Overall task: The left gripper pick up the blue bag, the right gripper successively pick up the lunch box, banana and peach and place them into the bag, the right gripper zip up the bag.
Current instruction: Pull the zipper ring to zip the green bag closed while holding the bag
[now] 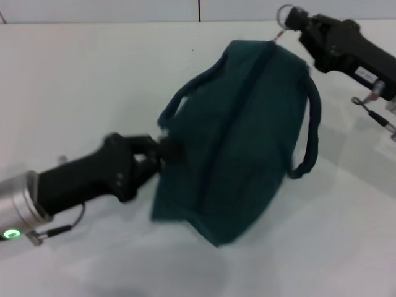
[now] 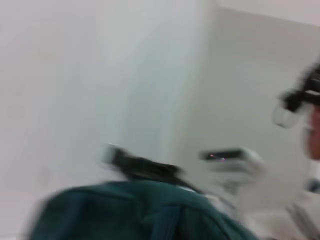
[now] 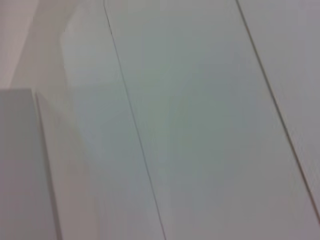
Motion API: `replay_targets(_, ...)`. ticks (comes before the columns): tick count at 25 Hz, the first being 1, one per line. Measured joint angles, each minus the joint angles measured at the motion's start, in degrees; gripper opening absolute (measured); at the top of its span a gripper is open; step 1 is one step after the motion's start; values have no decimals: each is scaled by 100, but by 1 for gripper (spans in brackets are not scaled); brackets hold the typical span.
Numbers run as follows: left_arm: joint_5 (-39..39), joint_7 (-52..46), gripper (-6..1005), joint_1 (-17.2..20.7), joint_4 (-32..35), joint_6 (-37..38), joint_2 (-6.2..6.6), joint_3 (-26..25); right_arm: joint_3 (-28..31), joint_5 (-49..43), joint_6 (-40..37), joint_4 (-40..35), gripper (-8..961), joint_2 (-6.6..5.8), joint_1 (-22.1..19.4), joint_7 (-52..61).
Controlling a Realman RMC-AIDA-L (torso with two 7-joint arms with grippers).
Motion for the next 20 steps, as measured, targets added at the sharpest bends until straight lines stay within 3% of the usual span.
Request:
replay_targets(7,-64,-2,91,193,73,-339,-49,-639,-43,129,-522,-208,105,0,-349,149)
replay_targets(12,-107,-205,215,190,151,-381,-118,-1182,-56,157,-554,-165,107,1,-357,229)
replay_targets(20,612,-2591,492,-319,1988,-483,-105,-1099,-66,182,-401,-164,112,1,-253,360)
